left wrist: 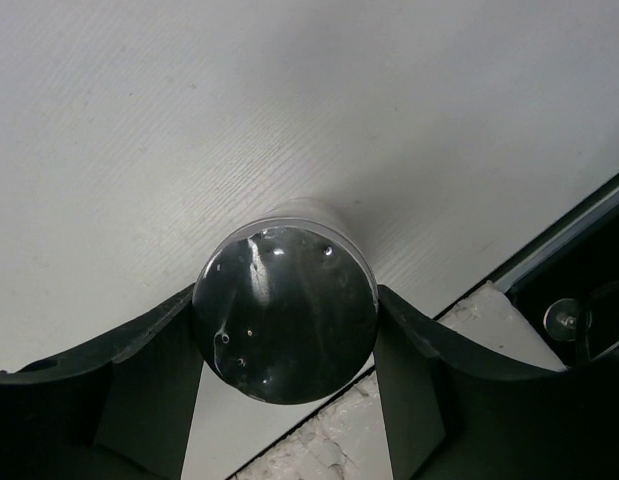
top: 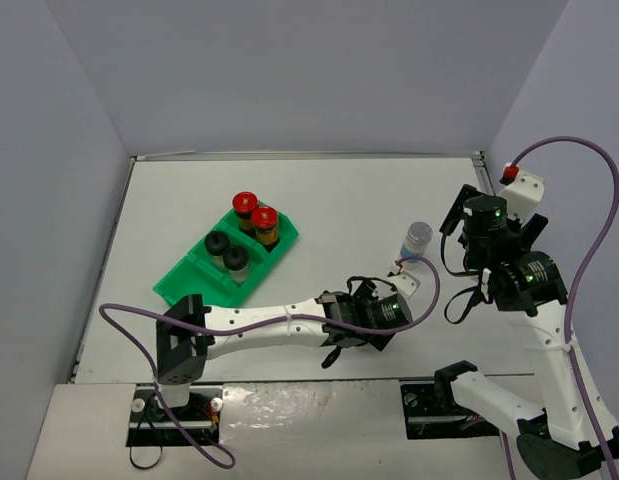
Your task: Organize the condiment bottles
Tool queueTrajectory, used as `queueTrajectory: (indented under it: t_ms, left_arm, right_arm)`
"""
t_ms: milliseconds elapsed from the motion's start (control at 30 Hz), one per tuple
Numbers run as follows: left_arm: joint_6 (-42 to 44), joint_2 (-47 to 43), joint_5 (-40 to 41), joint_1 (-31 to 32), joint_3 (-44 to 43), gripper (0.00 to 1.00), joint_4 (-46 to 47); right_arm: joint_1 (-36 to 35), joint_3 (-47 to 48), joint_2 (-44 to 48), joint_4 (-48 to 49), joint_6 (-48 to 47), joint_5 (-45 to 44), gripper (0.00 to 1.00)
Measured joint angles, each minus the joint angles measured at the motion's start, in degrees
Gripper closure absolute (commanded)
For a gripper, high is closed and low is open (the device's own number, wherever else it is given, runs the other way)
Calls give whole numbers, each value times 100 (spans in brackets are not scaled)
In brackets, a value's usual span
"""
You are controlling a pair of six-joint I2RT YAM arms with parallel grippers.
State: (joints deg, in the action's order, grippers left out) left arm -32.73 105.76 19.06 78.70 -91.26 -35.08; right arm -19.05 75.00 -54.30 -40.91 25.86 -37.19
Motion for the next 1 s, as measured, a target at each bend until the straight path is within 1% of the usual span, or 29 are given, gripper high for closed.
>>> queueTrajectory:
  t_ms: [133,200,333,467,533,633,700,867,1000]
  left_arm:
    - [-75,-213,315,4,2,100,-441]
    - [-192,-456,605,4,1,100,-755]
    - [-732,-1143,1431,2,-43,100,-1678]
    - [-1290,-1832,2166,-151,-145,100,-2585]
    - [-1604,-2173,2380,-393,-91,100,-2916]
    - [-1986,-2699,2571,-887,231,100,-3286]
    - [-2115,-3055,2664,-1376,570,100,-3476]
    - [-2124,-3682,2680,-2434,1271,100,-3685]
    - [-1978,-3948,2601,-3009,1571,100,-3651]
  right_arm:
    - [0,0,0,0,-2,0,0]
    - [0,0,-13,0,-2,0,0]
    - [0,-4,-86,22,-2,14,0]
    - [0,-65,-139,96,-3,58,0]
    - [0,-88,-154,126,-4,85,0]
    - [0,-124,-162,183,-6,146,0]
    - [0,-147,-164,216,-12,175,0]
    - [0,-153,-164,263,-27,214,0]
    - [0,-165,-164,304,-31,221,0]
